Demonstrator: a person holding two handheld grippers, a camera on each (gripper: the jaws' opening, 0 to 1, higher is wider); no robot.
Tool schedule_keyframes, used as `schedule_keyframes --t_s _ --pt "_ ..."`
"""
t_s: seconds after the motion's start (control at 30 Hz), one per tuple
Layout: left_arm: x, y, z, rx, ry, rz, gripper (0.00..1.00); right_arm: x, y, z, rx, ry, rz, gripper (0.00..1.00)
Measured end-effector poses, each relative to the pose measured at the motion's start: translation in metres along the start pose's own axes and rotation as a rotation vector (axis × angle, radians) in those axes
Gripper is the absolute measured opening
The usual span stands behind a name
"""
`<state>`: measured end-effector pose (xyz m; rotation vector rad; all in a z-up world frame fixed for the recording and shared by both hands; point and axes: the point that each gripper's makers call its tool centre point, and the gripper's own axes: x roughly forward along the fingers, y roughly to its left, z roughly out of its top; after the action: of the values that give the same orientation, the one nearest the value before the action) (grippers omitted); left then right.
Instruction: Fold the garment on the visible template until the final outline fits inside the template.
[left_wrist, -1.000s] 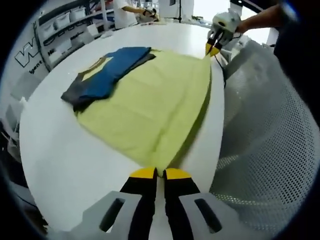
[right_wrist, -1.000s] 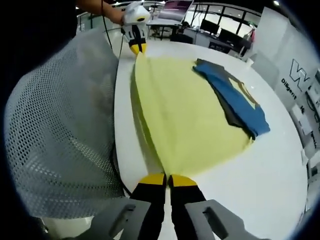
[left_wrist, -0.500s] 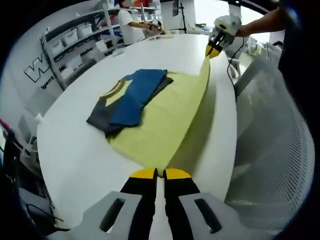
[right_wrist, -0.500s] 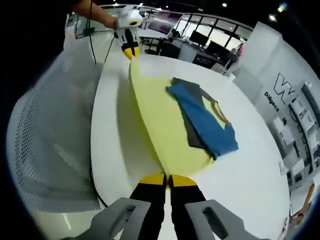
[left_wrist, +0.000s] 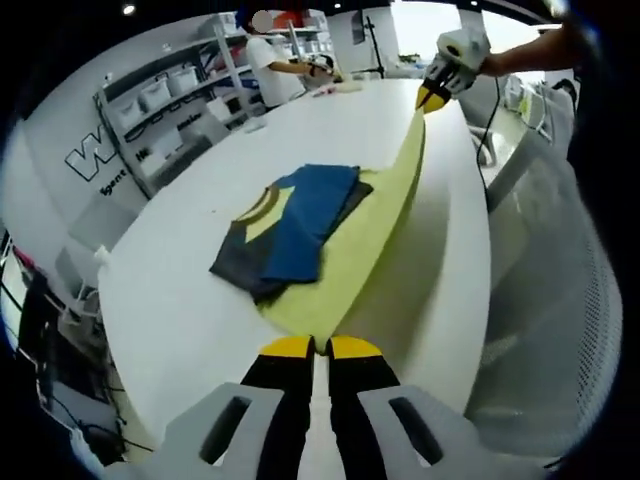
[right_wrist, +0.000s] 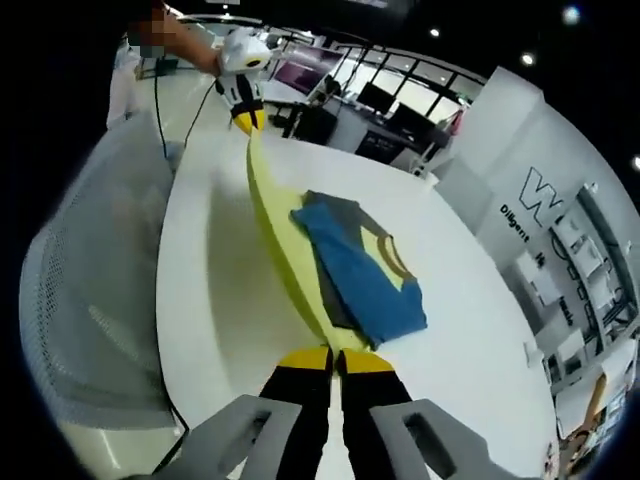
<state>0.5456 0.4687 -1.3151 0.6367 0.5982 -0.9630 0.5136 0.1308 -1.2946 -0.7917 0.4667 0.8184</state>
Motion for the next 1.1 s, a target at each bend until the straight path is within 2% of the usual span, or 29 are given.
schedule_keyframes --t_s 0.27,0.73,0.93,1.1 --pt "-0.015 0.008 0.018 0.073 -0.032 0.044 0.04 -0.012 -0.019 0.021 -0.035 -0.025 -0.049 0.0" --pt "-0.038 0.014 0.039 0.031 -0.055 0.064 0.04 -0.033 -0.038 0.05 -0.053 -0.055 -0.087 0.0" --pt "-0.048 0.012 0.049 0.025 -0.063 0.057 0.04 -0.039 -0.04 0.057 -0.04 -0.059 -0.09 0.0" --pt "-0.05 0.024 0.055 0.001 -0.081 0.062 0.04 -0.039 -0.041 0.055 -0.052 -0.051 -0.083 0.0"
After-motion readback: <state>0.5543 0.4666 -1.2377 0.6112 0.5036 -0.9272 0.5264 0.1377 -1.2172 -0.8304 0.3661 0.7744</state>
